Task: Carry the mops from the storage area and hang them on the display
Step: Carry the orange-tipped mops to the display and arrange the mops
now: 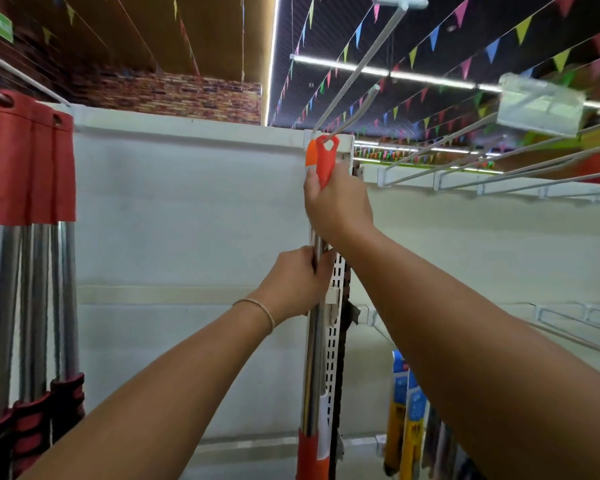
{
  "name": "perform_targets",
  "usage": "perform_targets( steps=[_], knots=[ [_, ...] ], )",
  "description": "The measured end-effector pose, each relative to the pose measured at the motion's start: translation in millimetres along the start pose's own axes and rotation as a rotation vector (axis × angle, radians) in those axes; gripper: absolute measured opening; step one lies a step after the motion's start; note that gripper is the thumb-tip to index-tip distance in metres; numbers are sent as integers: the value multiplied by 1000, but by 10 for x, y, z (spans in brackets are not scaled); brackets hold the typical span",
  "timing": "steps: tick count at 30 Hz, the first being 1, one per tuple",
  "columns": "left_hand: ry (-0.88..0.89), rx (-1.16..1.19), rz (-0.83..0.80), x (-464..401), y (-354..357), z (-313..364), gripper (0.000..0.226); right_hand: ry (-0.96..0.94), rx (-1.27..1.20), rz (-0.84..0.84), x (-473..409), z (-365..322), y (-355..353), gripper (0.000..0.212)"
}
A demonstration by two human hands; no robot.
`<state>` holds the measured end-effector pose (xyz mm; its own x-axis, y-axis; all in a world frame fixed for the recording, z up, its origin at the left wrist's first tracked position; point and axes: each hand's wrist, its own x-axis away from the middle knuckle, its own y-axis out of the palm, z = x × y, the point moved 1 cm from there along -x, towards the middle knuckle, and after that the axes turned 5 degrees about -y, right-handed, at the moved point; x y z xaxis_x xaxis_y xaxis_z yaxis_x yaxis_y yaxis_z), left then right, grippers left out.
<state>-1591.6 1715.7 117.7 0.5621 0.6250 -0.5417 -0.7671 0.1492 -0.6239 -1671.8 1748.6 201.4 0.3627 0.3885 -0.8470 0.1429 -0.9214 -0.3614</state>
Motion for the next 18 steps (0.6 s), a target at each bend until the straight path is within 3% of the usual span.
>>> perform_targets(
  steps=[18],
  knots=[
    [-26,-91,-27,-152,38,-127,56,46,75,16,-45,25,199,46]
  ],
)
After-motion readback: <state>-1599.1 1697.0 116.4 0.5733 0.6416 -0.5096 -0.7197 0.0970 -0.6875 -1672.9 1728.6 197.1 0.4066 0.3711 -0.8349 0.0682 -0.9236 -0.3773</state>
